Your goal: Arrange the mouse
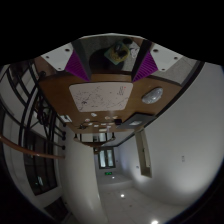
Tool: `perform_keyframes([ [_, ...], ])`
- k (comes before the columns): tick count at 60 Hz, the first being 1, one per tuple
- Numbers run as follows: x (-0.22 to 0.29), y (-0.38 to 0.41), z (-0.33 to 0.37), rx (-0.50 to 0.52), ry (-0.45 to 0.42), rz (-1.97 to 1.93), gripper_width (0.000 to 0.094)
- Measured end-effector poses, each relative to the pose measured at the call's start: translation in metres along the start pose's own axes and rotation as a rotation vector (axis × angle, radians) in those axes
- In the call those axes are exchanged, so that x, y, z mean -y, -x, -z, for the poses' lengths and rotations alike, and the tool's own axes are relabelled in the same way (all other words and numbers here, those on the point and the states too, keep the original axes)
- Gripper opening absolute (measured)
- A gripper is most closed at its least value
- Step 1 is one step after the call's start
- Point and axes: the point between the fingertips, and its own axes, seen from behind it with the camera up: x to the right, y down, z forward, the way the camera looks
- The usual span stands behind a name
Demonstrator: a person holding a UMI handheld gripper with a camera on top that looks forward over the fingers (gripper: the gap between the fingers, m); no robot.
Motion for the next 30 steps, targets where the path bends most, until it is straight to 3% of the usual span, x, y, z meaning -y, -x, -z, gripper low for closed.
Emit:
perform_keyframes([
  [15, -0.009, 0.026, -0.002, 0.005, 0.041, 0.041, 0.0826],
  [30, -0.012, 0.075, -0.021, 0.096, 0.047, 0.063, 0.0828],
])
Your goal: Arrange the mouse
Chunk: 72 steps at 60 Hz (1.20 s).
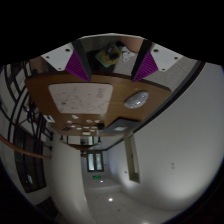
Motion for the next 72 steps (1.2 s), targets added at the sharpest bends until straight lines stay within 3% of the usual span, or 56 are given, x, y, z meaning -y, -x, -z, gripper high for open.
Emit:
perform_keyframes([
  [15, 0.004, 0.095, -0.090, 0.163, -0.004, 0.050, 0.0829],
  [22, -0.009, 0.125, -0.134, 0.197, 0.050, 0.063, 0.0825],
  [36, 0.020, 0.132, -0.193, 0.056, 0.030, 0.065, 0.0825],
  [48, 0.038, 0.144, -0.237, 0.029, 0.034, 0.124, 0.0816],
  [50, 0.040, 0.144, -0.239, 0.027, 0.028, 0.130, 0.0771],
  [54, 0.042, 0.144, -0.243, 0.019, 0.013, 0.093, 0.0519],
  [60, 0.043, 0.148, -0.243, 0.061, 0.029, 0.108, 0.0399],
  [64, 0.047, 0.160, -0.227, 0.133, 0.043, 0.075, 0.0362],
  [72, 0.145, 0.125, -0.165, 0.100, -0.192, 0.095, 0.0357],
])
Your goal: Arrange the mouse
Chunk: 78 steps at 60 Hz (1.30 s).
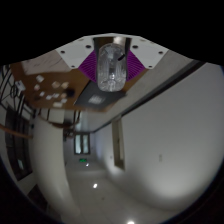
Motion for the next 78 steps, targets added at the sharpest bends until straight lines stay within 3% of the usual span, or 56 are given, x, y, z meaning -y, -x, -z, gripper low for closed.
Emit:
perform_keyframes([
  [5, 0.055, -0.049, 0.040, -0.057, -0.119, -0.021, 0.0354],
  [11, 0.071, -0.138, 0.068, -0.194, -0.150, -0.048, 0.0353],
  [15, 0.028, -0.189, 0.072, -0.271, -0.078, -0.091, 0.0354],
  [23, -0.064, -0.236, 0.051, -0.314, 0.141, -0.132, 0.0353],
  [31, -0.116, -0.246, 0.037, -0.329, 0.238, -0.157, 0.0369],
  [38, -0.126, -0.253, 0.032, -0.331, 0.251, -0.118, 0.0421],
  [44, -0.129, -0.252, 0.033, -0.320, 0.269, -0.094, 0.0534],
  [46, -0.131, -0.252, 0.037, -0.310, 0.292, -0.079, 0.0597],
  [47, -0.131, -0.252, 0.040, -0.309, 0.304, -0.072, 0.0687],
  [49, -0.132, -0.253, 0.048, -0.309, 0.327, -0.053, 0.0747],
  [51, -0.132, -0.253, 0.058, -0.301, 0.347, -0.031, 0.0866],
  [62, -0.111, -0.244, 0.135, -0.189, 0.320, 0.006, 0.0850],
  [78, -0.128, -0.260, 0.229, -0.135, 0.275, -0.093, 0.0856],
])
